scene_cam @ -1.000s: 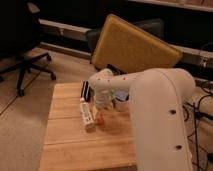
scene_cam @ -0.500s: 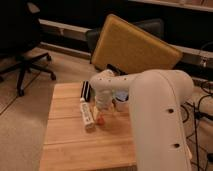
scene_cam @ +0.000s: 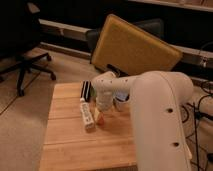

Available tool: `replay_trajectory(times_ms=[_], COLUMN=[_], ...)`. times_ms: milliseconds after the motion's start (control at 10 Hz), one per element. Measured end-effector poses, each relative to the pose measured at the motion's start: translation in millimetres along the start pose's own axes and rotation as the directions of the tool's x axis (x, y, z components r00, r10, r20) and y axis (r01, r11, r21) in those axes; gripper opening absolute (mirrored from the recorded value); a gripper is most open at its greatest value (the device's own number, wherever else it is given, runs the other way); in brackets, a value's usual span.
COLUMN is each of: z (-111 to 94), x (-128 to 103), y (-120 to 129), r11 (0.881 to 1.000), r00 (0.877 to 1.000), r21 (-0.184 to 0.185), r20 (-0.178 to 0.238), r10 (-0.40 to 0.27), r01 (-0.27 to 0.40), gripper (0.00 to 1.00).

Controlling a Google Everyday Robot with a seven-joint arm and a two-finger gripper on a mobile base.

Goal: Place the pepper in the ceramic bowl

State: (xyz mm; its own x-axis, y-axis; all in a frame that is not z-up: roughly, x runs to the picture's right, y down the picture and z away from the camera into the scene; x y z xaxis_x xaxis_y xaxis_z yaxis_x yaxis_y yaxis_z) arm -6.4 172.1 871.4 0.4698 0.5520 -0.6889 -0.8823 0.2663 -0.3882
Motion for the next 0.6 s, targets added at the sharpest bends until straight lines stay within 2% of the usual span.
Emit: replay_trajectory(times_ms=[100, 300, 500, 600], z=[0.1, -0.9, -2.5, -2.8], x=[-1.1, -1.3, -0.6, -0.2], y=[-0.1, -0.9, -2.4, -2.3], r11=[1.0, 1.0, 1.0, 1.0], r00=[1.0, 1.0, 0.999, 0.999], r21=[-0.004, -0.009, -0.019, -0.024], r20=[0.009, 0.021, 0.037, 0.044], r10=[-0.013, -0.019, -0.015, -0.013], r01=[0.013, 0.019, 0.016, 0.014], gripper=[0.35, 0.18, 0.01, 0.0])
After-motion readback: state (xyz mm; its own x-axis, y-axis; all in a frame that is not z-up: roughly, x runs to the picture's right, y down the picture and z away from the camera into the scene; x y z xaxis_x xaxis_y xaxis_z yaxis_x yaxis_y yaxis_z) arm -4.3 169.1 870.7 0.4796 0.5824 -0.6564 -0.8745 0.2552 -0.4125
